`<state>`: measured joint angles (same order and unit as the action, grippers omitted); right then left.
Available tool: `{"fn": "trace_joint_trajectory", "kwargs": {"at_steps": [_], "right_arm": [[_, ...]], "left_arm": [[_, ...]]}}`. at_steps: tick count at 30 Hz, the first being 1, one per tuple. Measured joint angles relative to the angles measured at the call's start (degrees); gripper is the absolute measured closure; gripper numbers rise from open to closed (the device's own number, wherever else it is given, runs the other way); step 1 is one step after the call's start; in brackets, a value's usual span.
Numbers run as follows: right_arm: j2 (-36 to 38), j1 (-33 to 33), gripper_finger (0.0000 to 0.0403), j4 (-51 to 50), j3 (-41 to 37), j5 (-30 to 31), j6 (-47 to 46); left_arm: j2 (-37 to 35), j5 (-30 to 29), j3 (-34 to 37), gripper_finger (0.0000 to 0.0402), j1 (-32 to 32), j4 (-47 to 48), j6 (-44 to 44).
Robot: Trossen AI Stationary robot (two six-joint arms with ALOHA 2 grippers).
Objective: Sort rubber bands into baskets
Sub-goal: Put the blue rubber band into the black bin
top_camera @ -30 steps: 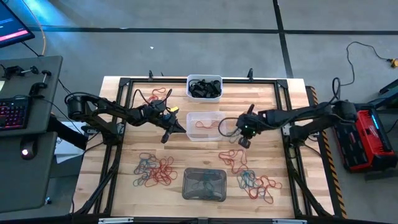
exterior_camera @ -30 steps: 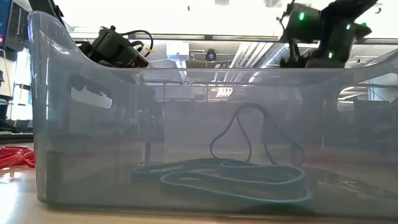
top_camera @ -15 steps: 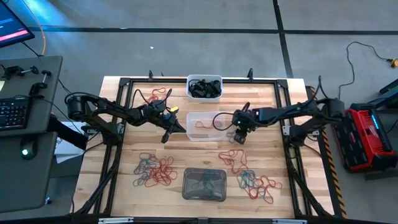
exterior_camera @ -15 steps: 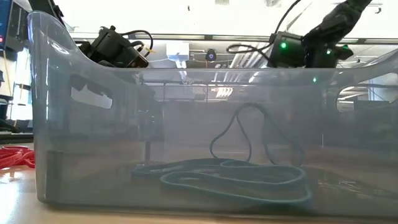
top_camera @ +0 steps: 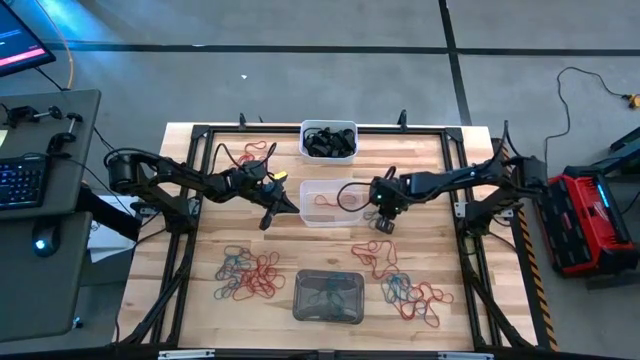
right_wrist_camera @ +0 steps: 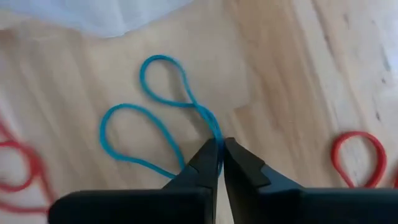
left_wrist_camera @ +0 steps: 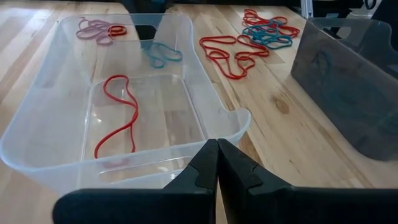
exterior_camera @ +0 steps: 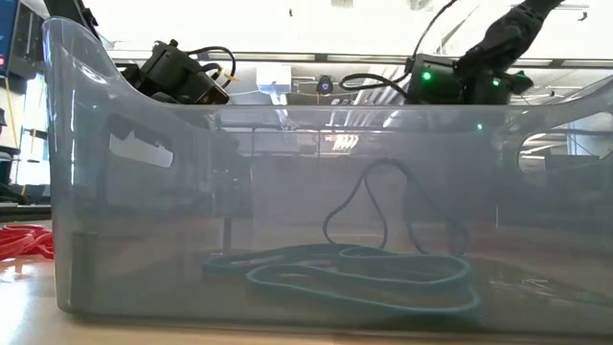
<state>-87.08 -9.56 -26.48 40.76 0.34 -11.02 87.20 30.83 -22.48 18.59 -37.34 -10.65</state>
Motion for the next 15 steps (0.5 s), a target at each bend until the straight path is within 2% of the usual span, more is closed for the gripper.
{"fn": "trace_joint_trajectory", "kwargs": {"at_steps": [6, 15], "right_arm": [[0.01, 4.00, 0.0401, -7.91, 7.44, -0.98, -0.13], [0.10, 15.57, 0.0402, -22.87, 22.88, -0.78, -6.06]], "left_arm": [[0.00, 0.00, 0.00, 0.0402, 0.00, 0.01, 0.05], [0.00, 0.02, 0.00, 0.0401, 0.00, 0.00, 0.04]]}}
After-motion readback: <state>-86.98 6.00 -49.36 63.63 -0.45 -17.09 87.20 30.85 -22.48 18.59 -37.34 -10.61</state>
